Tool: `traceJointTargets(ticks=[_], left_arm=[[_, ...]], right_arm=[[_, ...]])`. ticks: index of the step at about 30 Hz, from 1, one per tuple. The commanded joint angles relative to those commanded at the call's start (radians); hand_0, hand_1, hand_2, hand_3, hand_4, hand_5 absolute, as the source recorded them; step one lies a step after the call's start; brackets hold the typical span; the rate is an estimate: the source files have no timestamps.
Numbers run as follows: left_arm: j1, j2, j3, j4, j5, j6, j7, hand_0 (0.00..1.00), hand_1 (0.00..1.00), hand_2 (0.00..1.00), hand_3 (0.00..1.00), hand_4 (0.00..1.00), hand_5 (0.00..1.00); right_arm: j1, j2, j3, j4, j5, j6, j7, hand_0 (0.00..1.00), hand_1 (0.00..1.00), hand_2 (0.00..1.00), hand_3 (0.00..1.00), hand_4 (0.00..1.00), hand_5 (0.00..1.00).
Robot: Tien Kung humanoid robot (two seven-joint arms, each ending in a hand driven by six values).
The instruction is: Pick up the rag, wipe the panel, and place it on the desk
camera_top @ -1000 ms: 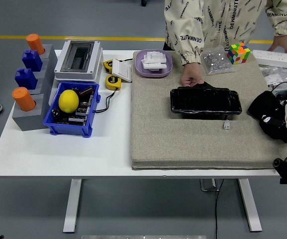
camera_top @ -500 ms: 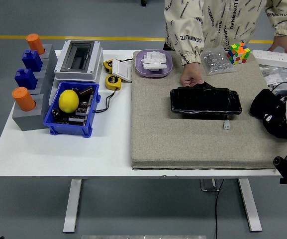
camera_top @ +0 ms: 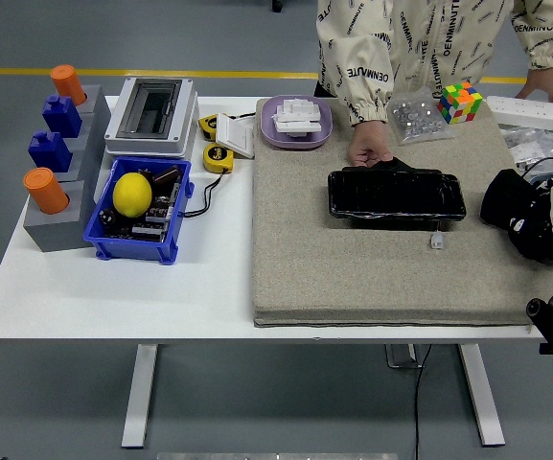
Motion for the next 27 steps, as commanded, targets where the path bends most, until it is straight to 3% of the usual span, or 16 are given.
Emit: traceJointTargets(ticks=[27], left_arm=[[-0.001,-0.002,-0.003,0.001,0.002,0.0,0.0,0.605,0.642,0.658,0.562,0.627,0.445]], right_arm=[[0.008,-0.008,-0.001,0.012,-0.009,-0.001,-0.006,0.283,0.413,0.444,0.459,0.968,0.063]])
